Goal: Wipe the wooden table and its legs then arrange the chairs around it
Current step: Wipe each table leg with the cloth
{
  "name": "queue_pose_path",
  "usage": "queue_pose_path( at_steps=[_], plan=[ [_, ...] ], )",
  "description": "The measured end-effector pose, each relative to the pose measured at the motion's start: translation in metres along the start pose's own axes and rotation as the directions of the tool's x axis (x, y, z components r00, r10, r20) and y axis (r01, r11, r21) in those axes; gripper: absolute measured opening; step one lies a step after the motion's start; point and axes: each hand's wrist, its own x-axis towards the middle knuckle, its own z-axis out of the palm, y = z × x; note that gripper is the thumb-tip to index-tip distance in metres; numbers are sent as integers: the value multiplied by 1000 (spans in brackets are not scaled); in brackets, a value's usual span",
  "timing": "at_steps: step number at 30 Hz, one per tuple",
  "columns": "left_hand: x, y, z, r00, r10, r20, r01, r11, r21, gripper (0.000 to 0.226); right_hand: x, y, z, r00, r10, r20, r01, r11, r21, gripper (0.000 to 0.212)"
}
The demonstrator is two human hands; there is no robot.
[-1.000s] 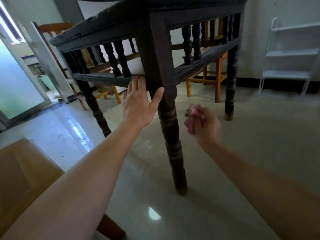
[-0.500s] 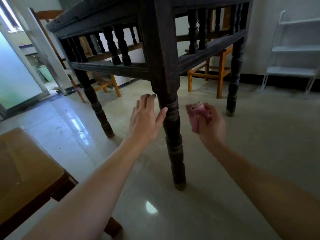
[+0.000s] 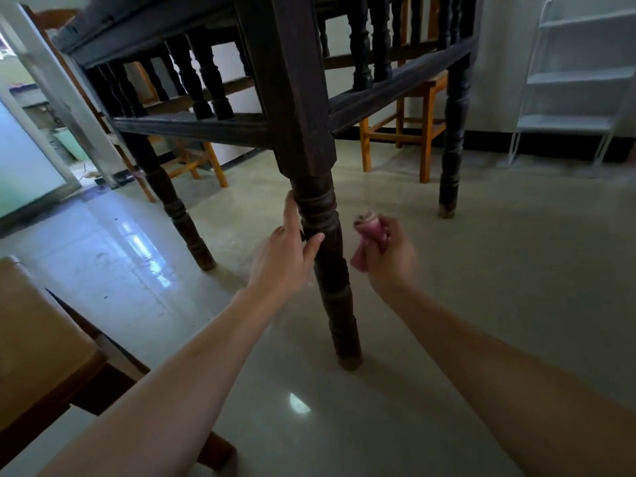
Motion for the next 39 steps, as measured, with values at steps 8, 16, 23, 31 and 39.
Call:
queue_pose_path(
  at_steps=[8,16,23,31,39],
  plan=[
    [-2,1,11,997,57,-52,-59,998,-30,74,-76,56,-7,872,238,428,-12,884,-467,24],
    [-6,0,19,1000,25,-1,-25,998,-64,76,-32,30,13,969,225,100,-236,965,116,12],
    [-19,-9,32,999,40,30,-39,999,-18,90,-79,82,-5,801,349,487,-101,880,-464,26],
    [-22,-9,45,1000,21,-3,-21,999,-26,101,-56,40,16,969,226,95,-234,969,84,19],
    [-28,-14,62,1000,3,-17,-5,997,-80,89,-66,112,-7,867,421,266,-282,855,-435,26]
  ],
)
